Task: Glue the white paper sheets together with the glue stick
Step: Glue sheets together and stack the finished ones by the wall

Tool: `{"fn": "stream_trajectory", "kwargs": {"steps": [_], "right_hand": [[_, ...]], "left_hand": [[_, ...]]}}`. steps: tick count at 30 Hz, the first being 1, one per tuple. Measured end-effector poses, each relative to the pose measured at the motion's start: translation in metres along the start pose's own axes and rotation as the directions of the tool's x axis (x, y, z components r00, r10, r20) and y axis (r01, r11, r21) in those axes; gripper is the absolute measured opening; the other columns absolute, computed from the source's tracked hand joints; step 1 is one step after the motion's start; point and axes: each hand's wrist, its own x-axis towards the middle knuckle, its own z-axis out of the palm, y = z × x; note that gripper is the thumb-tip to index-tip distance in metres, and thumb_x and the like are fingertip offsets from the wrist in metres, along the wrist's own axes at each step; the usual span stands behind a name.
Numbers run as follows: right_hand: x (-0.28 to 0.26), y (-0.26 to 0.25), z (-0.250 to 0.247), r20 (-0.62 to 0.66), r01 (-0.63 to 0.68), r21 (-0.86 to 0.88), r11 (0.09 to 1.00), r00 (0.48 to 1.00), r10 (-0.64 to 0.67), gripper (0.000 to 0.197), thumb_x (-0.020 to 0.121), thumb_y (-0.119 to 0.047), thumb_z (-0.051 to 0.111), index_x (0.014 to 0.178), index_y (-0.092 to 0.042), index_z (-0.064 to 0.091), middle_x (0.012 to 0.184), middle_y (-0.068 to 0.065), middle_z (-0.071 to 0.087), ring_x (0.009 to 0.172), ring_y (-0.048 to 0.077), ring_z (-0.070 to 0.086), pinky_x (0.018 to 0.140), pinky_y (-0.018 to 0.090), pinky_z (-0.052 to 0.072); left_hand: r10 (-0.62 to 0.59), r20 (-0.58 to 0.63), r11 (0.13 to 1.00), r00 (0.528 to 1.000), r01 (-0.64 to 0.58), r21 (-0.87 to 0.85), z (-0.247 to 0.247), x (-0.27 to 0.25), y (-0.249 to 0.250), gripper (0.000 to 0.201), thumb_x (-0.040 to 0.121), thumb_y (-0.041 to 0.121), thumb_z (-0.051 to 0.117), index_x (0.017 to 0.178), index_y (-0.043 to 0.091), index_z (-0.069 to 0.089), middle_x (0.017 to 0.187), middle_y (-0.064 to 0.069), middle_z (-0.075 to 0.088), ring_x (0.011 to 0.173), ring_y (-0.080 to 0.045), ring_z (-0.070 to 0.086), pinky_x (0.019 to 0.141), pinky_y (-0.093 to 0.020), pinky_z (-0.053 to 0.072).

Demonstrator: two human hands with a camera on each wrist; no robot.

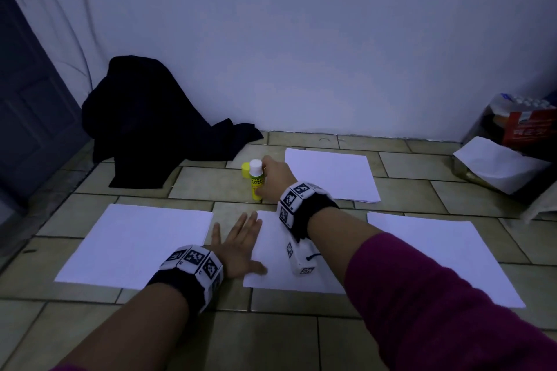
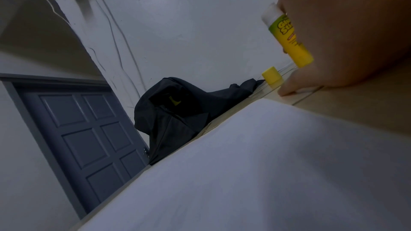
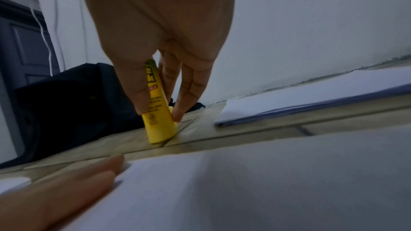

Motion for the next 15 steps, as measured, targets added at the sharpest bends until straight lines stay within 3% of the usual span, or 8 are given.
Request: {"fn": "stream_trajectory", "kwargs": {"steps": [3, 7, 11, 15], "right_hand": [[0.005, -0.003, 0.004, -0.003, 0.018, -0.054, 0.998, 1.0, -0.018, 0.032, 0.087, -0.012, 0.058, 0.114, 0.0, 0.044, 0.105, 0.022, 0.06, 0.092, 0.037, 0.06, 0.063, 0.033, 0.039], [0.011, -0.003, 0.008, 0.032, 0.008, -0.065, 0.998, 0.999, -0.006, 0.036, 0.087, -0.011, 0.058, 0.118, -0.001, 0.041, 0.109, 0.022, 0.059, 0.095, 0.037, 0.059, 0.066, 0.035, 0.041], [0.008, 0.004, 0.002, 0.059, -0.06, 0.031, 0.998, 0.997, 0.058, 0.059, 0.081, -0.015, 0.071, 0.129, -0.004, 0.038, 0.118, 0.018, 0.059, 0.104, 0.032, 0.059, 0.082, 0.037, 0.05], [-0.013, 0.021, -0.023, 0.048, -0.103, 0.162, 0.981, 0.994, 0.097, 0.064, 0.082, -0.024, 0.074, 0.133, -0.007, 0.039, 0.131, 0.014, 0.052, 0.118, 0.025, 0.053, 0.094, 0.033, 0.046]], "left_hand": [[0.008, 0.012, 1.0, 1.0, -0.009, 0.029, -0.001, 0.0, -0.001, 0.101, 0.092, 0.056, 0.049, 0.149, 0.015, -0.023, 0.155, 0.003, -0.033, 0.144, -0.014, -0.027, 0.112, -0.057, -0.012], [0.033, 0.05, 0.997, 0.998, -0.036, 0.069, -0.002, -0.001, -0.004, 0.101, 0.092, 0.059, 0.045, 0.148, 0.014, -0.026, 0.154, 0.0, -0.035, 0.143, -0.017, -0.028, 0.112, -0.059, -0.011], [0.039, 0.07, 0.996, 0.997, -0.045, 0.082, -0.004, -0.003, -0.004, 0.103, 0.092, 0.06, 0.045, 0.147, 0.012, -0.027, 0.154, -0.002, -0.035, 0.143, -0.018, -0.028, 0.112, -0.059, -0.011], [0.041, 0.083, 0.995, 0.996, -0.048, 0.083, -0.004, -0.003, -0.005, 0.103, 0.092, 0.059, 0.044, 0.147, 0.011, -0.028, 0.153, -0.003, -0.036, 0.143, -0.018, -0.028, 0.112, -0.058, -0.011]]}}
